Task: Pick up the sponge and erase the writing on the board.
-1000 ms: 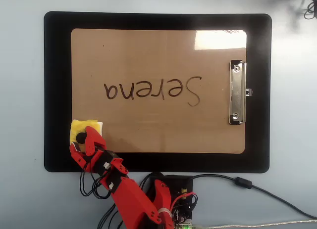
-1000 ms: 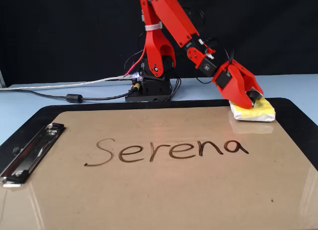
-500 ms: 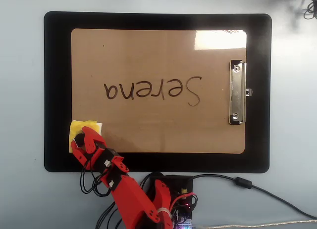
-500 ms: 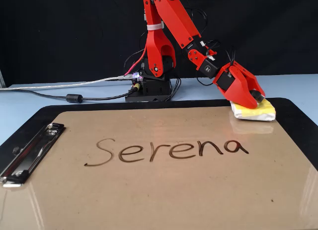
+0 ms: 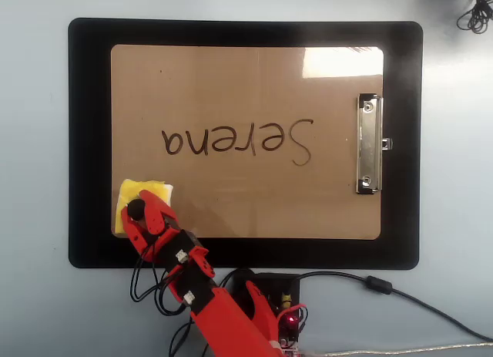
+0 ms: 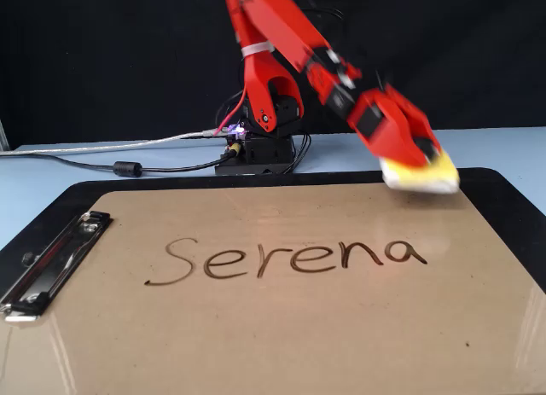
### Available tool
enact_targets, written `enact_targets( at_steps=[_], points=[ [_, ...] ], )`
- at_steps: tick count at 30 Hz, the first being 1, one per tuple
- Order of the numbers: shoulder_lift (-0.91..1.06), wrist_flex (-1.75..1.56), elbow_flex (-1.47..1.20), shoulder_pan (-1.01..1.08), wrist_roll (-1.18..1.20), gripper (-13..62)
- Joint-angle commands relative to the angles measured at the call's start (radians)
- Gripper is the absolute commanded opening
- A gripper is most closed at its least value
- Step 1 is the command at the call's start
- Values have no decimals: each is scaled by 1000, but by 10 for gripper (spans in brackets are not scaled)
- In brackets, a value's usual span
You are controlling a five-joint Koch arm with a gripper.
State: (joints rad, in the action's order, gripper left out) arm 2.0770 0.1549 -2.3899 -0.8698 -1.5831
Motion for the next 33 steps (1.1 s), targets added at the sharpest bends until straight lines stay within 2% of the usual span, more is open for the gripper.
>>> enact_targets(
  at_steps=[1, 3, 5, 8, 11, 15, 19, 33],
  points=[
    [209, 439, 158, 163, -41, -79],
    [241, 723, 302, 371, 5, -79],
    [233, 890, 436, 666, 135, -79],
    [202, 857, 469, 997, 264, -80],
    [43, 675, 443, 1212, 302, -80],
    [-166, 416, 420, 1287, 304, -80],
    [-276, 232, 370, 1295, 295, -80],
    [-207, 77, 114, 1293, 298, -80]
  ],
)
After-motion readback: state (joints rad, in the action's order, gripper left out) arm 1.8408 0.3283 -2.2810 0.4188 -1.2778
